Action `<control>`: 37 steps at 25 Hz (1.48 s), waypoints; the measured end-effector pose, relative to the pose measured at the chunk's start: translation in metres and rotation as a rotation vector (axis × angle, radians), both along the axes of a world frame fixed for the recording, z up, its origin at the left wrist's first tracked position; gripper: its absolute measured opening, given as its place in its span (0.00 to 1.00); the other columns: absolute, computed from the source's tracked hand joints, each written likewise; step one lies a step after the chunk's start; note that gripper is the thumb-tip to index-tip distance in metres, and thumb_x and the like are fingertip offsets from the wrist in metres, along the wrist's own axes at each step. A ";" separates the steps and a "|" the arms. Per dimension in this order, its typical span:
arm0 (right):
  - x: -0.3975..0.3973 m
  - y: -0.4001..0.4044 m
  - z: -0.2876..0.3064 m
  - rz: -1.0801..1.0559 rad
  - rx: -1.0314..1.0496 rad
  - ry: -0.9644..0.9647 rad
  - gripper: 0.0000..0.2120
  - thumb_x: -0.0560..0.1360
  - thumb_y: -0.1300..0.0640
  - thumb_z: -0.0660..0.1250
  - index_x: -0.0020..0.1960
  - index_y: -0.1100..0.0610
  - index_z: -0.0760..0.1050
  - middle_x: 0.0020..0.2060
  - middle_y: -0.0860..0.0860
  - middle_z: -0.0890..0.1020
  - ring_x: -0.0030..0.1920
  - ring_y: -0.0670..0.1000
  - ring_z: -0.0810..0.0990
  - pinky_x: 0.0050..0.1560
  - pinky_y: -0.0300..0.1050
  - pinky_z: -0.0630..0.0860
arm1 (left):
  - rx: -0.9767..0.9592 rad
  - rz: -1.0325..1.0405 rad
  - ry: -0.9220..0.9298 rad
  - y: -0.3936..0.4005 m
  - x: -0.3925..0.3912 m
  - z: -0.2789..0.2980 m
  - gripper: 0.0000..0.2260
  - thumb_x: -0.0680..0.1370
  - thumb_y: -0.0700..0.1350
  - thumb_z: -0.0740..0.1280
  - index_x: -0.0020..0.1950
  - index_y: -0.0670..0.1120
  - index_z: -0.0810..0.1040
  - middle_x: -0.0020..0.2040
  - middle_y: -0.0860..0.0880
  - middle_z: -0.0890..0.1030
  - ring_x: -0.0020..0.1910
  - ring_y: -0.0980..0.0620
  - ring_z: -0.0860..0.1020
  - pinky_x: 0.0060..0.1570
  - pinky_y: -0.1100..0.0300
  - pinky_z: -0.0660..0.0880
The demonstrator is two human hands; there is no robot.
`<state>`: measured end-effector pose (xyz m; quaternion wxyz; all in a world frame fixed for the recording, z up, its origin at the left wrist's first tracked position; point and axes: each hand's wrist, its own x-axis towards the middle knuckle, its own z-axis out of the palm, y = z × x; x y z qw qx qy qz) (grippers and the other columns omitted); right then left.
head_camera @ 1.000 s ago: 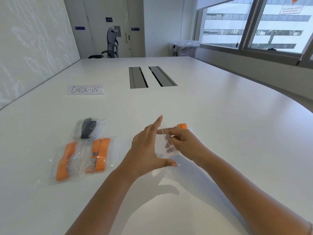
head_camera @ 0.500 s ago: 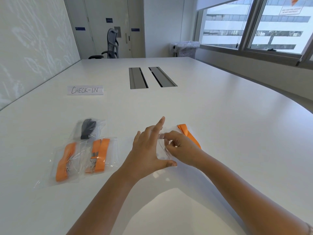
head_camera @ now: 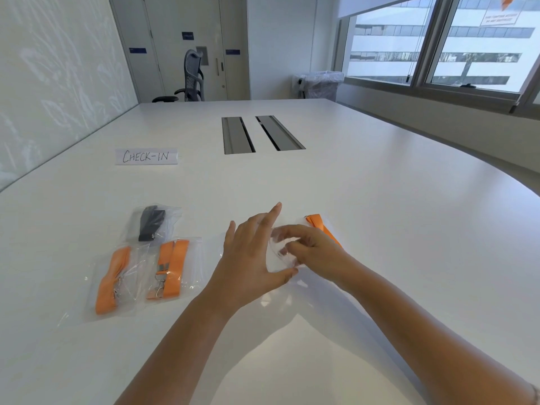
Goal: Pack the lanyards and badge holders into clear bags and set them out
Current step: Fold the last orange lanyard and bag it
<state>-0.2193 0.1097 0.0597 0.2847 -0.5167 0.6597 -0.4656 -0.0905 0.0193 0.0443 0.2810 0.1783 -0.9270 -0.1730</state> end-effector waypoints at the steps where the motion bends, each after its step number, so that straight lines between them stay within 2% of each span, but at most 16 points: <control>1: -0.004 0.000 0.002 -0.020 -0.038 -0.019 0.22 0.76 0.66 0.56 0.46 0.39 0.77 0.50 0.41 0.79 0.45 0.41 0.79 0.42 0.34 0.76 | -0.006 0.019 0.010 -0.002 0.001 0.000 0.43 0.68 0.62 0.68 0.66 0.68 0.35 0.70 0.54 0.62 0.70 0.55 0.61 0.73 0.47 0.45; 3: -0.019 0.002 0.006 -0.141 -0.149 -0.001 0.21 0.77 0.65 0.57 0.45 0.40 0.79 0.49 0.42 0.81 0.44 0.40 0.79 0.42 0.36 0.77 | 0.001 0.057 0.021 -0.007 0.001 0.000 0.44 0.67 0.62 0.69 0.67 0.66 0.36 0.71 0.53 0.63 0.70 0.54 0.60 0.73 0.46 0.45; 6: -0.055 0.001 0.004 -0.413 -0.187 0.045 0.17 0.77 0.62 0.59 0.46 0.43 0.79 0.48 0.53 0.83 0.41 0.48 0.76 0.42 0.42 0.71 | 0.065 0.064 0.039 -0.006 -0.002 -0.004 0.45 0.67 0.63 0.68 0.71 0.61 0.39 0.71 0.53 0.64 0.71 0.53 0.60 0.73 0.46 0.46; 8: -0.079 -0.007 0.000 -0.496 0.024 0.289 0.14 0.79 0.59 0.57 0.55 0.47 0.78 0.57 0.53 0.80 0.48 0.49 0.76 0.49 0.39 0.67 | 0.075 0.053 0.043 -0.005 0.001 -0.005 0.45 0.67 0.63 0.68 0.74 0.56 0.44 0.71 0.53 0.64 0.71 0.53 0.61 0.73 0.45 0.47; 10: -0.102 -0.017 -0.001 -0.385 0.294 0.486 0.15 0.81 0.56 0.54 0.64 0.51 0.73 0.65 0.51 0.74 0.60 0.51 0.73 0.58 0.39 0.66 | 0.060 0.041 0.033 -0.005 -0.003 -0.006 0.46 0.67 0.64 0.68 0.75 0.54 0.45 0.71 0.53 0.64 0.71 0.53 0.61 0.72 0.44 0.47; 11: -0.108 -0.021 0.001 -0.311 0.382 0.470 0.16 0.81 0.55 0.53 0.66 0.52 0.71 0.66 0.51 0.73 0.62 0.53 0.72 0.60 0.42 0.67 | 0.050 0.041 0.027 -0.006 -0.004 -0.006 0.46 0.67 0.64 0.68 0.75 0.54 0.44 0.71 0.54 0.64 0.71 0.53 0.61 0.72 0.44 0.47; 12: -0.114 -0.025 0.003 -0.260 0.425 0.384 0.16 0.81 0.53 0.53 0.67 0.52 0.70 0.64 0.52 0.74 0.60 0.53 0.73 0.59 0.43 0.70 | 0.045 0.042 0.022 -0.008 -0.004 -0.006 0.46 0.67 0.65 0.67 0.75 0.55 0.44 0.71 0.54 0.64 0.71 0.53 0.60 0.72 0.45 0.46; 15: -0.121 -0.027 0.009 -0.184 0.495 0.080 0.15 0.79 0.48 0.58 0.61 0.51 0.75 0.51 0.49 0.79 0.44 0.49 0.77 0.42 0.40 0.75 | 0.047 0.040 -0.001 -0.010 -0.003 -0.010 0.46 0.67 0.66 0.66 0.75 0.56 0.42 0.71 0.54 0.63 0.71 0.53 0.60 0.72 0.44 0.46; 18: -0.125 -0.026 0.012 -0.117 0.525 -0.029 0.12 0.76 0.51 0.65 0.56 0.53 0.79 0.43 0.49 0.80 0.37 0.47 0.74 0.36 0.37 0.76 | 0.035 0.048 -0.016 -0.010 -0.004 -0.010 0.46 0.66 0.67 0.65 0.75 0.56 0.42 0.72 0.53 0.63 0.71 0.53 0.60 0.72 0.44 0.45; 22: -0.122 -0.022 0.019 -0.078 0.496 -0.136 0.11 0.73 0.58 0.69 0.56 0.57 0.80 0.35 0.47 0.83 0.32 0.43 0.78 0.35 0.35 0.78 | -0.056 0.168 -0.006 -0.017 -0.004 -0.013 0.45 0.68 0.65 0.65 0.75 0.53 0.42 0.71 0.52 0.65 0.71 0.52 0.61 0.72 0.45 0.46; 24: -0.119 -0.018 0.027 -0.151 0.421 -0.178 0.11 0.73 0.60 0.70 0.55 0.59 0.80 0.37 0.50 0.84 0.31 0.44 0.80 0.35 0.35 0.78 | -0.073 0.241 0.012 -0.021 -0.006 -0.014 0.45 0.68 0.65 0.65 0.75 0.51 0.43 0.71 0.51 0.66 0.71 0.50 0.62 0.72 0.44 0.47; 27: -0.110 -0.011 0.044 -0.324 0.140 -0.285 0.10 0.72 0.62 0.69 0.53 0.60 0.80 0.42 0.55 0.83 0.32 0.45 0.82 0.34 0.35 0.78 | -0.032 0.320 0.064 -0.024 -0.007 -0.014 0.46 0.67 0.65 0.66 0.75 0.50 0.46 0.71 0.49 0.67 0.71 0.49 0.63 0.71 0.43 0.49; 31: -0.083 -0.009 0.052 -0.470 -0.179 -0.405 0.05 0.72 0.63 0.70 0.48 0.58 0.80 0.39 0.55 0.82 0.34 0.48 0.82 0.35 0.36 0.78 | 0.023 0.375 0.099 -0.026 -0.007 -0.014 0.46 0.67 0.67 0.66 0.76 0.49 0.47 0.72 0.47 0.66 0.71 0.48 0.63 0.71 0.42 0.50; 37: -0.049 -0.016 0.036 -0.560 -0.264 -0.462 0.07 0.72 0.64 0.69 0.51 0.59 0.78 0.38 0.55 0.82 0.35 0.48 0.84 0.35 0.37 0.79 | -0.020 0.418 0.085 -0.026 -0.006 -0.015 0.47 0.67 0.66 0.66 0.75 0.48 0.48 0.71 0.47 0.67 0.70 0.48 0.64 0.71 0.42 0.51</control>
